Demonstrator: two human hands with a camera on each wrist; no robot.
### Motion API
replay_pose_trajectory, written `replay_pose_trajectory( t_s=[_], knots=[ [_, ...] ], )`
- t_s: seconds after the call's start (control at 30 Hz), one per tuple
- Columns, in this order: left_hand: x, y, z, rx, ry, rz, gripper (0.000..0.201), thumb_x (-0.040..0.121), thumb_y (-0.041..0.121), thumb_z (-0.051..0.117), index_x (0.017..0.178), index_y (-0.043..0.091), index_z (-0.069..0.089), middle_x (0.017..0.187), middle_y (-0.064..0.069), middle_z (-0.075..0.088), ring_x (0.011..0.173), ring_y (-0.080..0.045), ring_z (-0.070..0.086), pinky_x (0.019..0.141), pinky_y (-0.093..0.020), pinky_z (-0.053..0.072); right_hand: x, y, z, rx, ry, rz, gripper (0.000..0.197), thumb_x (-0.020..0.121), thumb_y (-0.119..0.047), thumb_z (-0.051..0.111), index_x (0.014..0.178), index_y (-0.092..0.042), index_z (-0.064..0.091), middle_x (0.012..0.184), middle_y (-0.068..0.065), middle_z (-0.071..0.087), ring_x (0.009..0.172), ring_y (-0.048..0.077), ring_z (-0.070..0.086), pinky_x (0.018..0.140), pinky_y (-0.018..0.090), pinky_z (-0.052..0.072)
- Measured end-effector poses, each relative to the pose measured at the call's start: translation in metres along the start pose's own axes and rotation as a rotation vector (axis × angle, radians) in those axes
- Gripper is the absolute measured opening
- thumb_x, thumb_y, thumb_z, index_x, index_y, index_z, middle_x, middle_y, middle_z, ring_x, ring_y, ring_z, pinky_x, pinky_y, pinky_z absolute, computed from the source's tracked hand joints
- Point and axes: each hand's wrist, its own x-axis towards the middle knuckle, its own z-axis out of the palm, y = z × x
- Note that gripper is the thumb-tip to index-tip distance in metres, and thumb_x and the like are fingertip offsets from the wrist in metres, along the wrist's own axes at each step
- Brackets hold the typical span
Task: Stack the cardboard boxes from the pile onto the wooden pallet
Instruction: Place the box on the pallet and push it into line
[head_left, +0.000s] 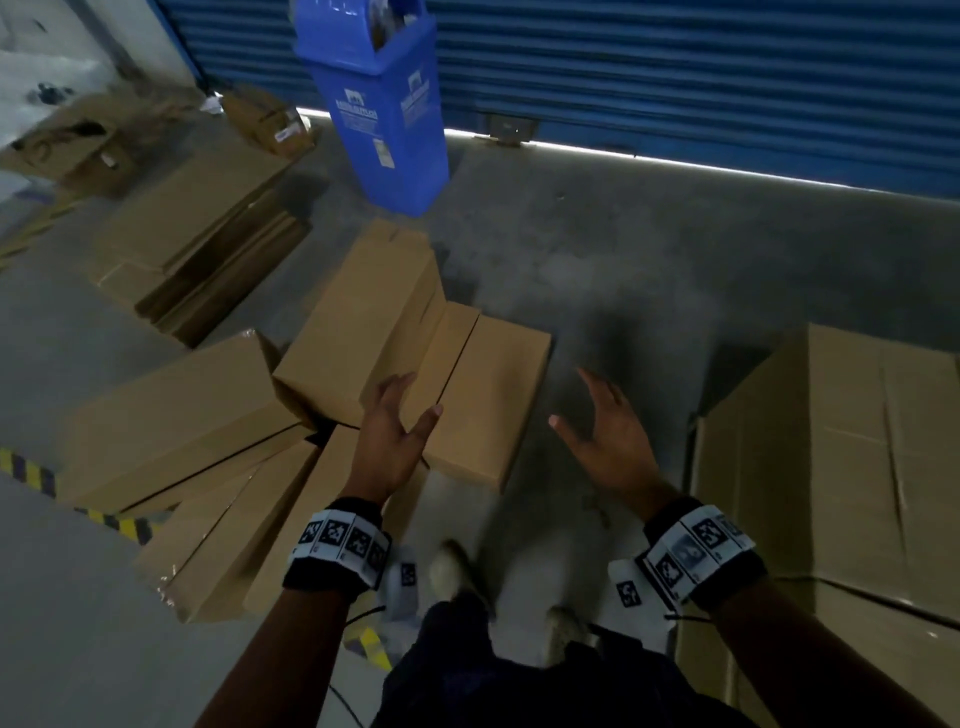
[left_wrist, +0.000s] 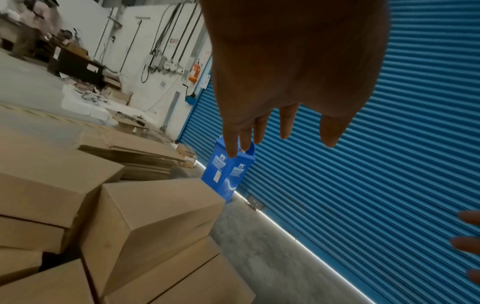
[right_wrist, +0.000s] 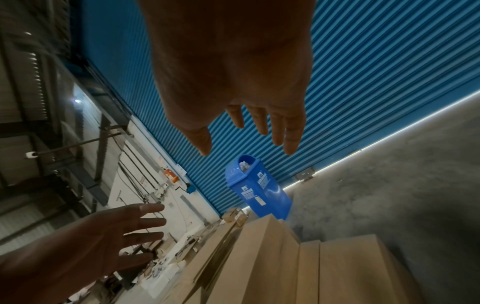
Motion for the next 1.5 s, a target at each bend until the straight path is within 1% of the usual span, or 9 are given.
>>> replay_pose_trajectory(
  t_s=[0.3,0.53,0.9,1.1,1.17,1.27,1.37,1.43,1.5],
  knots=[
    [0.187,-0.087,0.019,-0.100,-0.135,-0.132,0.056,0.096,0.036,0.066,0.145,0.015,0.050,0.151,-0.008,0.045,0.136,-0.028,0.045,0.110,-0.048,0.042,0.133,0.008,0.070,-0.087,-0.074,0.248,0.076,0.090,-0.042,0.067,0.153,-0.019,0.032,0.153,0.012,0.040,0.141,0.030,0.038,0.111,0.044,0.040],
    [0.306,-0.170,0.056,-0.051,-0.267,-0.281,0.055,0.095,0.037,0.067,0.143,0.015,0.052,0.148,-0.009,0.049,0.135,-0.028,0.048,0.111,-0.044,0.042,0.233,0.041,0.161,-0.145,-0.261,0.445,0.070,0.093,-0.038,0.063,0.153,-0.024,0.031,0.156,0.006,0.036,0.141,0.025,0.037,0.110,0.039,0.039],
    [0.411,-0.335,0.226,0.044,-0.436,-0.488,0.047,0.100,0.031,0.061,0.142,0.014,0.051,0.147,-0.012,0.051,0.129,-0.030,0.052,0.102,-0.039,0.045,0.313,0.236,0.343,-0.212,-0.609,0.595,0.061,0.099,-0.034,0.054,0.152,-0.015,0.031,0.155,0.010,0.033,0.141,0.027,0.034,0.110,0.035,0.032],
    [0.436,-0.418,0.313,0.188,-0.547,-0.441,0.047,0.102,0.023,0.054,0.147,0.010,0.046,0.145,-0.015,0.052,0.128,-0.031,0.052,0.099,-0.033,0.043,0.327,0.330,0.421,-0.238,-0.751,0.473,0.071,0.096,-0.035,0.059,0.155,-0.017,0.024,0.164,0.005,0.017,0.145,0.031,0.027,0.116,0.041,0.032],
    [0.434,-0.433,0.328,0.202,-0.591,-0.463,0.055,0.100,0.032,0.057,0.148,0.010,0.043,0.146,-0.015,0.049,0.130,-0.032,0.051,0.101,-0.035,0.042,0.324,0.347,0.436,-0.255,-0.808,0.420,0.075,0.095,-0.036,0.061,0.156,-0.017,0.022,0.165,0.003,0.011,0.142,0.034,0.030,0.113,0.042,0.036],
    [0.427,-0.450,0.348,0.173,-0.526,-0.476,0.073,0.086,0.060,0.060,0.141,0.014,0.049,0.141,-0.019,0.047,0.129,-0.040,0.047,0.106,-0.053,0.042,0.316,0.364,0.443,-0.309,-0.808,0.362,0.069,0.094,-0.037,0.060,0.152,-0.018,0.029,0.164,0.003,0.013,0.138,0.034,0.031,0.110,0.045,0.038],
    [0.425,-0.453,0.360,0.123,-0.419,-0.590,0.081,0.088,0.069,0.056,0.151,0.019,0.042,0.147,-0.017,0.041,0.134,-0.039,0.038,0.111,-0.055,0.036,0.307,0.374,0.434,-0.292,-0.766,0.341,0.058,0.096,-0.034,0.057,0.148,-0.018,0.038,0.158,0.005,0.030,0.136,0.031,0.033,0.109,0.043,0.036],
    [0.427,-0.451,0.364,-0.012,-0.325,-0.692,0.095,0.074,0.093,0.042,0.141,0.027,0.055,0.138,-0.013,0.054,0.127,-0.035,0.049,0.109,-0.056,0.041,0.305,0.381,0.422,-0.238,-0.706,0.410,0.051,0.097,-0.030,0.057,0.145,-0.018,0.044,0.148,0.007,0.046,0.133,0.027,0.039,0.107,0.038,0.037],
    [0.427,-0.434,0.367,-0.192,-0.243,-0.787,0.095,0.072,0.096,0.040,0.134,0.027,0.061,0.128,-0.007,0.063,0.118,-0.029,0.059,0.105,-0.048,0.047,0.306,0.389,0.408,-0.192,-0.620,0.518,0.046,0.098,-0.028,0.056,0.142,-0.019,0.049,0.136,0.010,0.057,0.125,0.027,0.050,0.101,0.035,0.041]
  ],
)
